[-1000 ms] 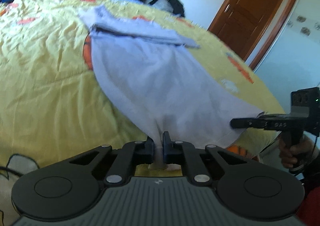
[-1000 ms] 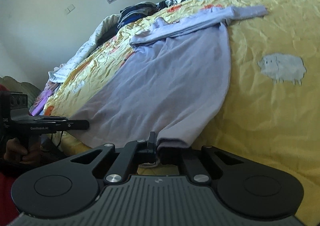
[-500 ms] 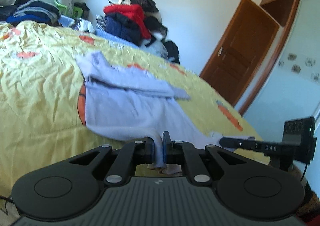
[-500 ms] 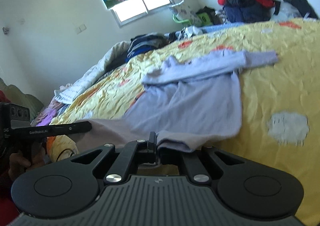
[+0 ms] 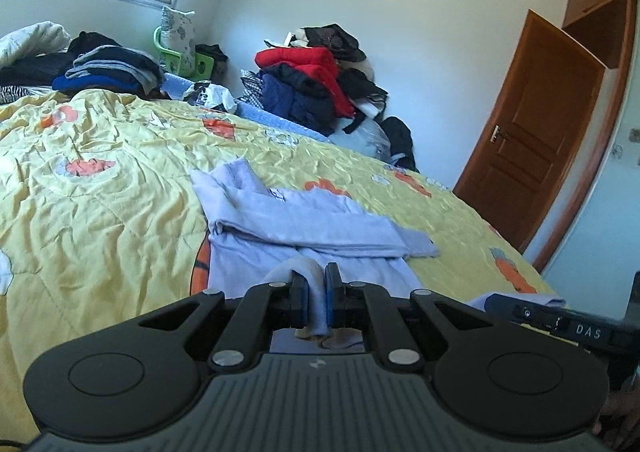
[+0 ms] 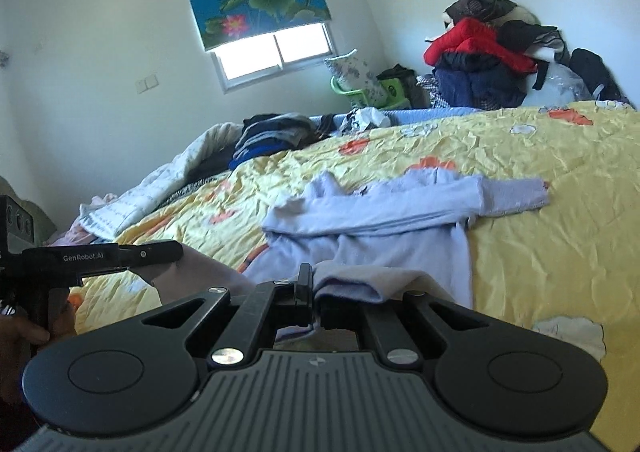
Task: Fold small clothes
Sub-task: 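Lift the held hem with both tools and fold it over toward the collar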
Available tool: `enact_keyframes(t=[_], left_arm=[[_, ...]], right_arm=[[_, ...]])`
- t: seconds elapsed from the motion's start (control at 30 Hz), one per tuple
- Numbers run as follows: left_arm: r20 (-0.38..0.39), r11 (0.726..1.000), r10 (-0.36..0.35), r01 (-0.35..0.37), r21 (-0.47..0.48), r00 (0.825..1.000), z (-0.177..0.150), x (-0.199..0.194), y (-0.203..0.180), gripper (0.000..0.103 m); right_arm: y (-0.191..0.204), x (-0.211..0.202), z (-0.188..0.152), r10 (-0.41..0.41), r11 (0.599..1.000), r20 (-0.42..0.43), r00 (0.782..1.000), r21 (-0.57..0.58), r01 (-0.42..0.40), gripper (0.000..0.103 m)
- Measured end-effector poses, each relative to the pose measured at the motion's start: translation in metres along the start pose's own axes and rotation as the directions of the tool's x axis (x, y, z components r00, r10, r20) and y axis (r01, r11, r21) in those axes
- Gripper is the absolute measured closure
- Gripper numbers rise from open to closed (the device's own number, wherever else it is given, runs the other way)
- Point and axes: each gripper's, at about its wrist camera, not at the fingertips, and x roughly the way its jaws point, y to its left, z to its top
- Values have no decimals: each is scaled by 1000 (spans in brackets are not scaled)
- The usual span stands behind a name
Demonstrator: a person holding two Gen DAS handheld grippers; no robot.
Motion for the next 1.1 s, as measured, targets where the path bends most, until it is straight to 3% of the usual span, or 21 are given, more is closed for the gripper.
enact_keyframes(t=[0.6,1.1], left_arm=[[-13,990,137,-137,19,990,19,44,8,95],[-35,986,168,-167,30,985,18,63,10,95]], right_arm=[[-16,48,16,-56,998,25,998,22,56,98],[-30,66,10,-95,994,19,995,61,94,98]])
